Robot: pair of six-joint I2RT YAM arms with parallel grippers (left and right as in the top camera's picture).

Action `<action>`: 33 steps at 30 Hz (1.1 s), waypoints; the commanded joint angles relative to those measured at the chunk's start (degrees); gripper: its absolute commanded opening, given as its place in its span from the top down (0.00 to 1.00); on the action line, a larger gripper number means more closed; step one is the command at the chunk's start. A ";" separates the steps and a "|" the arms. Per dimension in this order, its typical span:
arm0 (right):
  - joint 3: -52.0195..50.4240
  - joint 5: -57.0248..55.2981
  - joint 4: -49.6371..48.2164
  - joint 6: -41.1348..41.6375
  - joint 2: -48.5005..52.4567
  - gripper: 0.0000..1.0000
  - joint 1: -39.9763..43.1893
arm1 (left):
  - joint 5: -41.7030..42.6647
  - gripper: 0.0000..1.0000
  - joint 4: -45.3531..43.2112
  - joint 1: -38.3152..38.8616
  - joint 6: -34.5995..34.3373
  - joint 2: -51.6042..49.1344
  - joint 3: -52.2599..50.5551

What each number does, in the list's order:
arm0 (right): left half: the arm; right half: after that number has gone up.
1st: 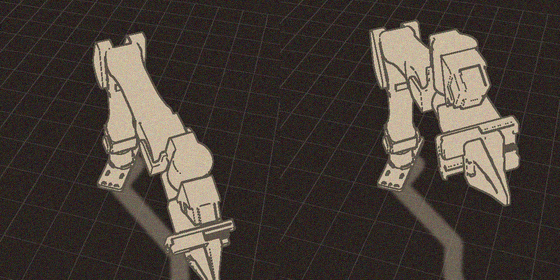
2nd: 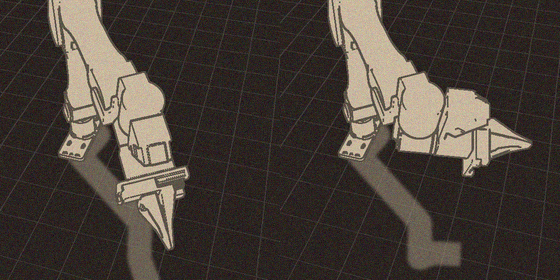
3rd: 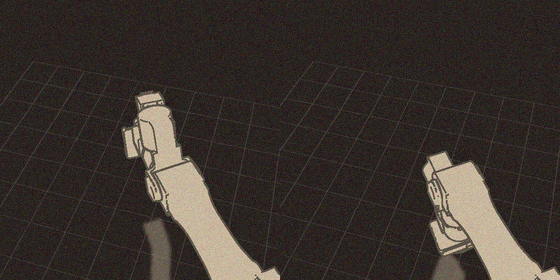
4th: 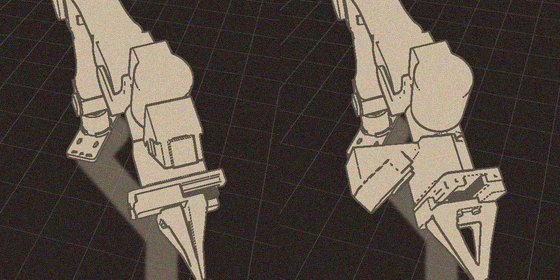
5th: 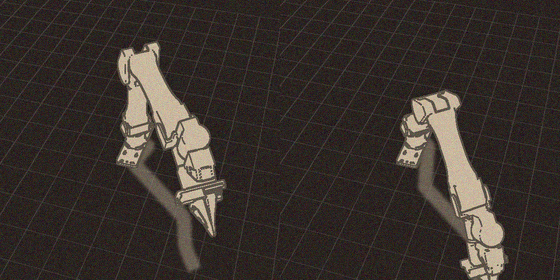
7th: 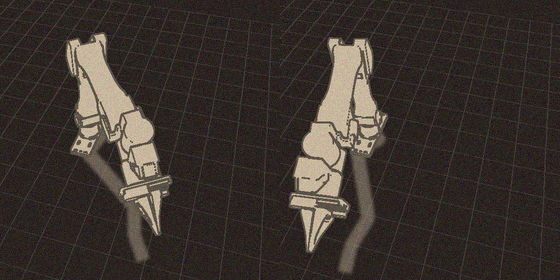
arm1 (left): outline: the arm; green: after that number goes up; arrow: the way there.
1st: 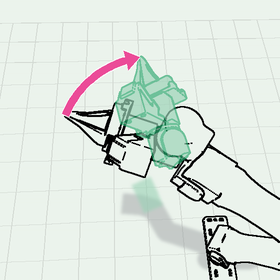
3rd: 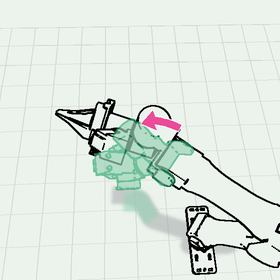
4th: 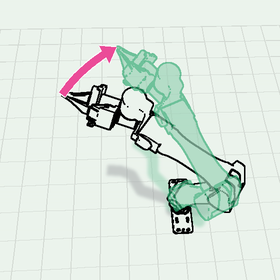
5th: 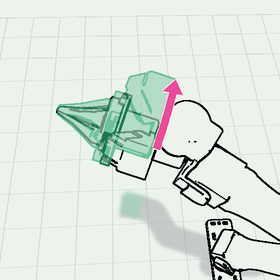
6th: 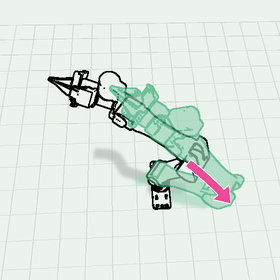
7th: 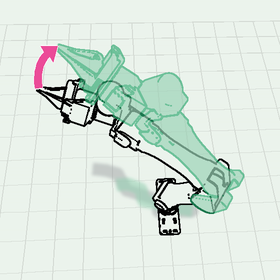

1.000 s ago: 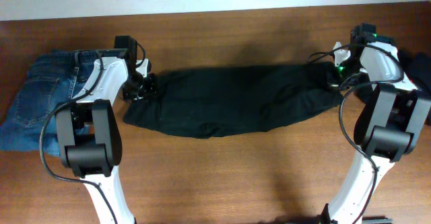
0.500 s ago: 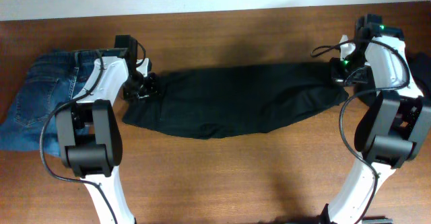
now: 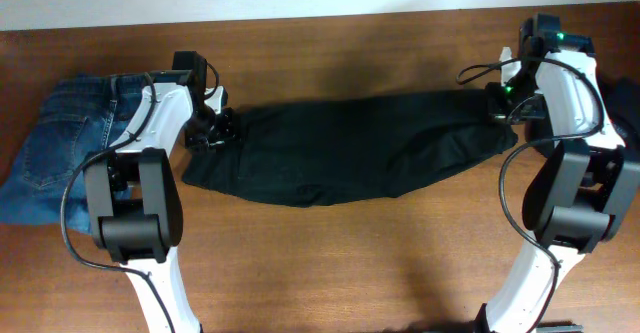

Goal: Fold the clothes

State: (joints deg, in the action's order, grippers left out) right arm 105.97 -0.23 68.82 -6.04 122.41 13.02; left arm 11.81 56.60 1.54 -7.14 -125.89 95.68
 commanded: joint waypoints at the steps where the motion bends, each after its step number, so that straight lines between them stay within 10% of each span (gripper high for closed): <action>1: 1.64 -3.08 0.61 0.31 -3.50 0.96 -1.90 | -1.05 0.30 1.18 -0.52 0.55 1.55 -0.85; 33: 3.28 -3.50 2.38 3.58 -3.72 0.96 -26.88 | -0.02 0.30 0.94 0.35 0.57 1.68 -0.87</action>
State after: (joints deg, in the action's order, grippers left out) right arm 107.42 -5.04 71.57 -3.05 121.32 -11.05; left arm 11.94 57.41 1.54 -7.14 -125.58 95.66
